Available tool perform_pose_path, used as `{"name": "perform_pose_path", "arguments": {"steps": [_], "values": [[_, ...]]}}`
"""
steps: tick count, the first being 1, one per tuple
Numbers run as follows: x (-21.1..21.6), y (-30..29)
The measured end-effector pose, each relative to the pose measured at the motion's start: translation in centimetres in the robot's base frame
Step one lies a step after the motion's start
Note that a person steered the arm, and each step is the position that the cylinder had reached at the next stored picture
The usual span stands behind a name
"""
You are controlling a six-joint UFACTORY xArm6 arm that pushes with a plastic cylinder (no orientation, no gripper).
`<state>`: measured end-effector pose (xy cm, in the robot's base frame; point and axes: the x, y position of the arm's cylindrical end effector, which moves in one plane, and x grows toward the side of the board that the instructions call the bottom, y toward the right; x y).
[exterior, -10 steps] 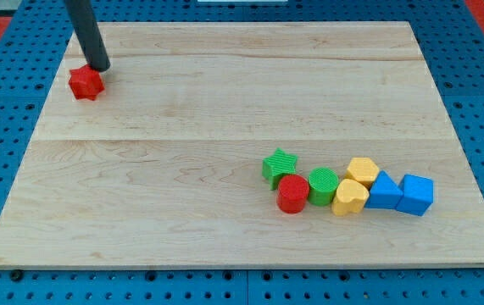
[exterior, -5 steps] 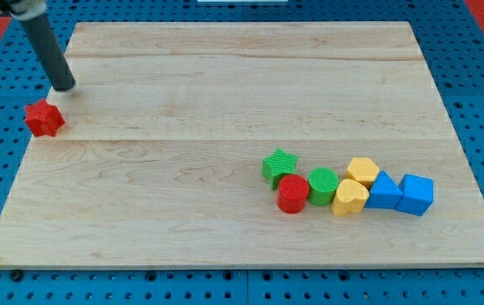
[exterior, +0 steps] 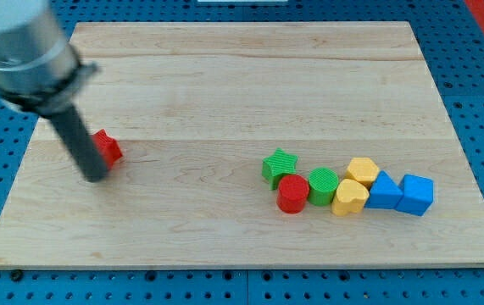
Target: Push the red star into a group of blocks
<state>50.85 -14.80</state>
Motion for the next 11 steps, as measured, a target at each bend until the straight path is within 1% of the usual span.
{"name": "perform_pose_path", "arguments": {"steps": [1,2,3,4,5,6,8,9,10,11], "values": [[-0.4,1.0],[-0.2,-1.9],[-0.2,-3.0],[-0.2,-6.5],[-0.3,-12.3],[-2.2,-15.7],[-2.8,-14.8],[-3.2,-11.9],[-2.4,-11.8],[-4.5,-11.5]]}}
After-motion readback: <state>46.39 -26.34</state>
